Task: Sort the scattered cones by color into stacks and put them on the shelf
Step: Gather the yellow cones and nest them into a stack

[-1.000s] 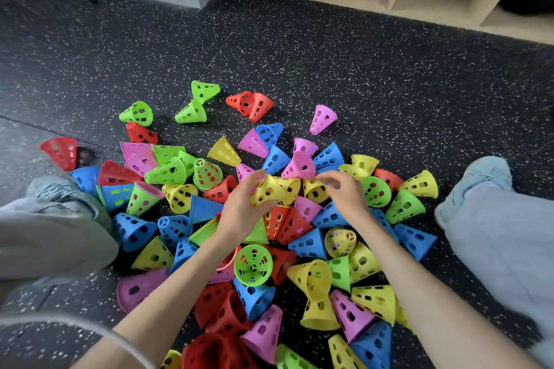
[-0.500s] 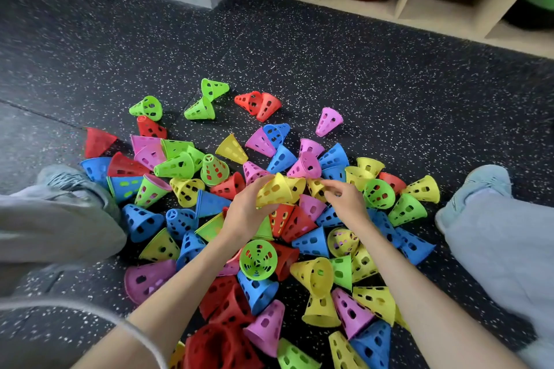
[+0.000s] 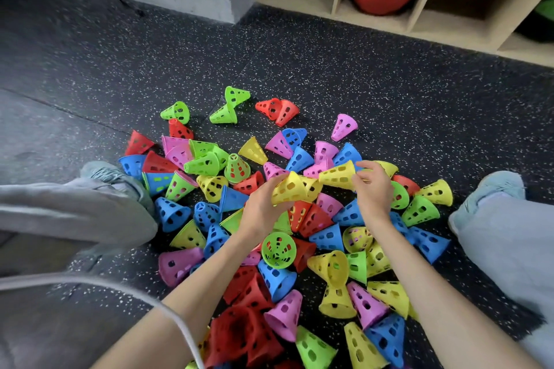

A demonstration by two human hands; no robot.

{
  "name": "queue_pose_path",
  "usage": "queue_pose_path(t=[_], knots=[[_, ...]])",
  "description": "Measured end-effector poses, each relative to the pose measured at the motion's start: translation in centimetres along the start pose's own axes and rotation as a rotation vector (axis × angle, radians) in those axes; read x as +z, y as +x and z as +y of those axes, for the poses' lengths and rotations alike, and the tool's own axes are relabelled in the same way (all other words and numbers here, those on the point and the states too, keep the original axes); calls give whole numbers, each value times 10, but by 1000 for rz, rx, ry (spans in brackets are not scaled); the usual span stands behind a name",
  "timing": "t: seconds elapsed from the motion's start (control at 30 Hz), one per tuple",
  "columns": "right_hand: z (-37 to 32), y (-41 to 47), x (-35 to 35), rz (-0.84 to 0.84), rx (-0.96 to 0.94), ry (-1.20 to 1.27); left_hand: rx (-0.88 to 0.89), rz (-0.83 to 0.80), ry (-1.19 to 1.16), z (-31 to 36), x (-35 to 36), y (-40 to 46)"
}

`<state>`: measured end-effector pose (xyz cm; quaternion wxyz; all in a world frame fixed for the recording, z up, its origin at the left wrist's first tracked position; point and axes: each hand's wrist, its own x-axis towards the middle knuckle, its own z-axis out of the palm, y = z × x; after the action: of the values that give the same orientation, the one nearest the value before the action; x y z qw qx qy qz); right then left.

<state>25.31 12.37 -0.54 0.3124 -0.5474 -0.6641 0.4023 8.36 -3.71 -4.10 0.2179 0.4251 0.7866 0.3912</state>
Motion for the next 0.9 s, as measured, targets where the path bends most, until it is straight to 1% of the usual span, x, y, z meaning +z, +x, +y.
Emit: queue_pose_path(t=[0.13, 0.27, 0.43, 0.57, 0.77, 0.9], knots=[[-16, -17, 9, -177, -77, 82, 1, 0, -26, 6, -9, -8], [-24, -38, 19, -288, -89, 153, 5, 33, -55, 11, -16, -19], [-31, -62, 26, -340, -96, 182, 1, 30, -77, 10, -21, -31], [-33, -75, 30, -365, -117, 158, 2, 45, -66, 10, -24, -38], [-31, -87, 35, -364, -125, 164, 1, 53, 20, 7, -30, -40], [-33, -93, 40, -397, -104, 132, -3, 56, 41, 1, -30, -42]])
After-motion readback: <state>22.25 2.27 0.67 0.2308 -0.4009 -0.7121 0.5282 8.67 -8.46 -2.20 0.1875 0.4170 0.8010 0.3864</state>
